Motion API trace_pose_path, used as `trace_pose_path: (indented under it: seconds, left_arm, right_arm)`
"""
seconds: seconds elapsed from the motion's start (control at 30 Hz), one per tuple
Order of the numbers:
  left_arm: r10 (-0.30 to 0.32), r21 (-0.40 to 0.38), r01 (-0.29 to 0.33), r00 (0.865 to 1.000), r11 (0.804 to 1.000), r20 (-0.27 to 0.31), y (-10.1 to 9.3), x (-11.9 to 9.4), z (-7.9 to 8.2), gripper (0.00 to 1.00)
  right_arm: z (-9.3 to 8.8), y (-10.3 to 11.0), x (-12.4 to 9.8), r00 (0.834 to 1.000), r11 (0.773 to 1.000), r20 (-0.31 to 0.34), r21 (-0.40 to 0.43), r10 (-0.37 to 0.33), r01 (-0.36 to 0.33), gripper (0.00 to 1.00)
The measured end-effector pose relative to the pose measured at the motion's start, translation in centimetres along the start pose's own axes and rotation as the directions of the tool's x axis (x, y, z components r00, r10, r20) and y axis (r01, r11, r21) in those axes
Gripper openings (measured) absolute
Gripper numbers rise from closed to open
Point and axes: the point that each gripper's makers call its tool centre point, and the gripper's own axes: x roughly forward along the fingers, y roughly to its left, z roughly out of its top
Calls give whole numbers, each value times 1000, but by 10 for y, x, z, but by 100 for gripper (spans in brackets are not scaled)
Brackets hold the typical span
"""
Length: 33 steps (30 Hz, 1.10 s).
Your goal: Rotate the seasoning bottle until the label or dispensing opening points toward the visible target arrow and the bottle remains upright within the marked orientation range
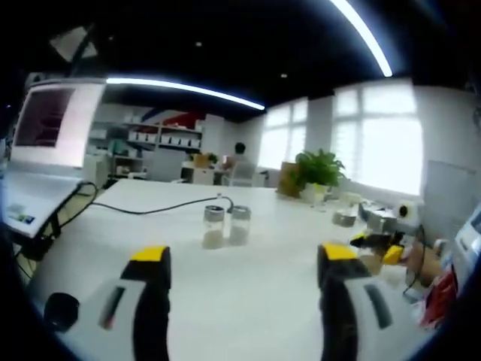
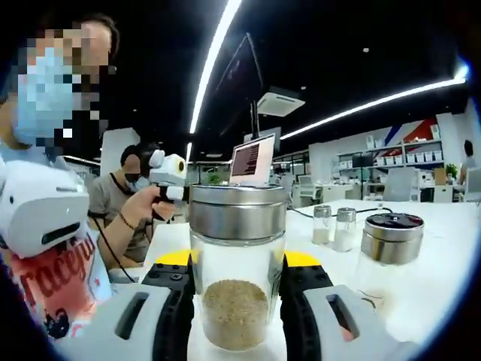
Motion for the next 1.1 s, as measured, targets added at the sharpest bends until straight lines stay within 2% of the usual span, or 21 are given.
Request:
trace_pose_path:
  seconds: [0.03,0.1,0.13,0.2,0.33,0.37,0.47,0.53,0.63,0.83,0.93,1.1]
  left_arm:
    - [5,2,-5,1000,1000,8,2,-1,2,85]
    - [10,5,-11,1000,1000,17,5,-4,5,85]
    - [11,5,-11,1000,1000,20,6,-4,5,85]
    - [15,-1,-15,1000,1000,20,8,-4,5,85]
    - [22,-6,-22,999,1000,23,11,-4,6,85]
    - [18,-7,-18,999,1000,26,11,-3,6,85]
    - [9,-10,-9,999,1000,31,10,-2,6,85]
    - [8,-11,-7,1000,1000,26,10,-1,4,85]
    - [8,-15,-8,1000,1000,23,11,-1,4,84]
    - [12,-12,-11,999,1000,30,13,-2,6,84]
    - [11,-10,-11,1000,1000,26,12,-1,4,84]
    - [6,-11,-6,1000,1000,19,11,0,2,84]
  right_arm:
    - [2,-1,4,1000,999,9,32,11,-11,43]
    - [4,-4,11,1000,999,6,32,3,-3,43]
    - [2,-9,18,999,999,-20,-37,-37,36,43]
    - [-3,-13,26,995,994,-57,-77,-82,77,43]
    - [-9,-27,43,986,987,-65,-55,-153,150,43]
    - [-13,-31,46,982,985,-87,-51,-169,165,43]
    - [-22,-41,54,973,977,-106,-75,-207,199,43]
    - [-26,-48,57,963,965,-121,-139,-240,223,43]
    - [-29,-52,59,961,959,-123,-175,-247,224,43]
    - [-39,-65,55,947,950,-139,-162,-290,267,43]
    - [-39,-66,56,947,952,-136,-142,-292,273,43]
    - [-39,-66,58,943,940,-130,-202,-305,276,43]
